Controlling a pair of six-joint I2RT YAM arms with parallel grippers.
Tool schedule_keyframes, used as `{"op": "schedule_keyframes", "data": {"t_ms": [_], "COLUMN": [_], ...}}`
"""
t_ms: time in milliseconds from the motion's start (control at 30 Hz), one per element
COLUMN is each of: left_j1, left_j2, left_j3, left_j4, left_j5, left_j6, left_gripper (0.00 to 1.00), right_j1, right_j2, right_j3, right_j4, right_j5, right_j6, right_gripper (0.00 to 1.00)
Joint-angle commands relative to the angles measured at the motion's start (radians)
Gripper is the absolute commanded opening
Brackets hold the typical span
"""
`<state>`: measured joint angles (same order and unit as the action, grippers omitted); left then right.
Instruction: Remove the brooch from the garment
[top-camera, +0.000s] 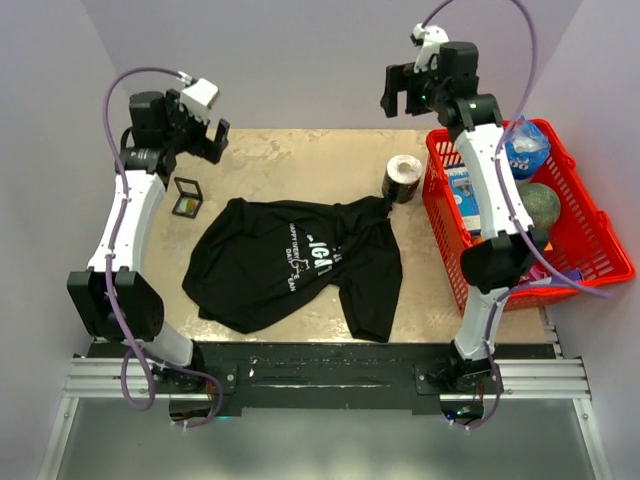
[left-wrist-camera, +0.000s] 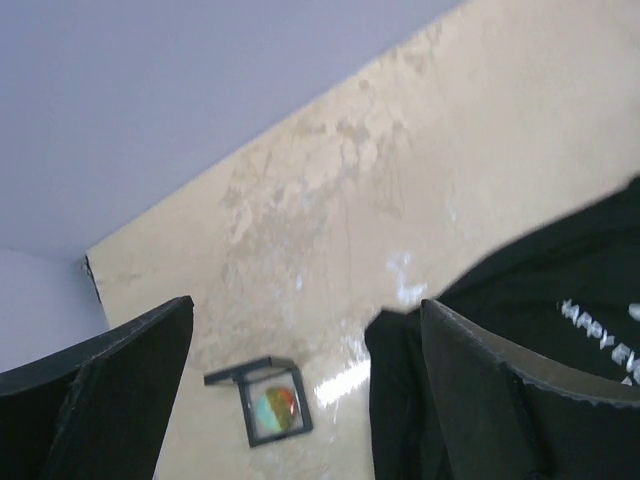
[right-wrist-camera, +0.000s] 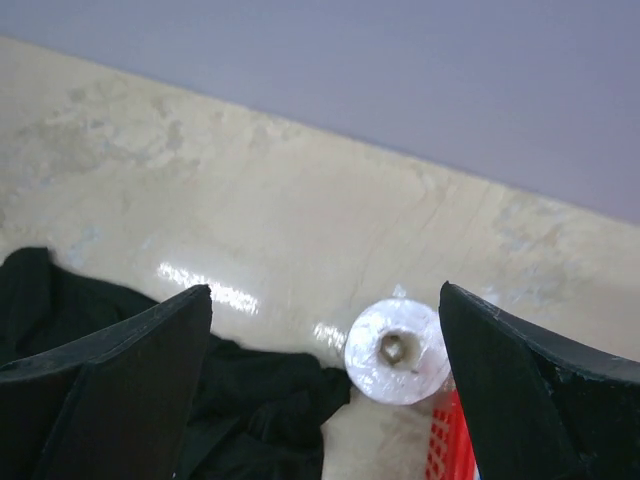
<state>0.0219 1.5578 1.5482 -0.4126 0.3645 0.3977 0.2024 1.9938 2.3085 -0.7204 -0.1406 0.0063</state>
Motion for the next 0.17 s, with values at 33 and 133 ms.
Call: {"op": "schedule_keyframes", "data": {"t_ms": [33,133], "left_j1": [0.001,0.004], "left_j2": [0.074,0.107], "left_j3": [0.214,0.317], "left_j4": [0.205,0.27], "left_j5": [-0.055,-0.073], "left_j6": [-0.223,-0.24], "left_gripper": [0.99,0.99], "right_j1": [0.0,0.002], "right_j2": [-0.138,-0.181], "right_j3": [0.048,0.065], "right_j4": [0.108,0.118], "right_j5": [0.07,0.123], "right_j6": [-0.054,-0.081], "right_gripper": [0.99,0.99]}}
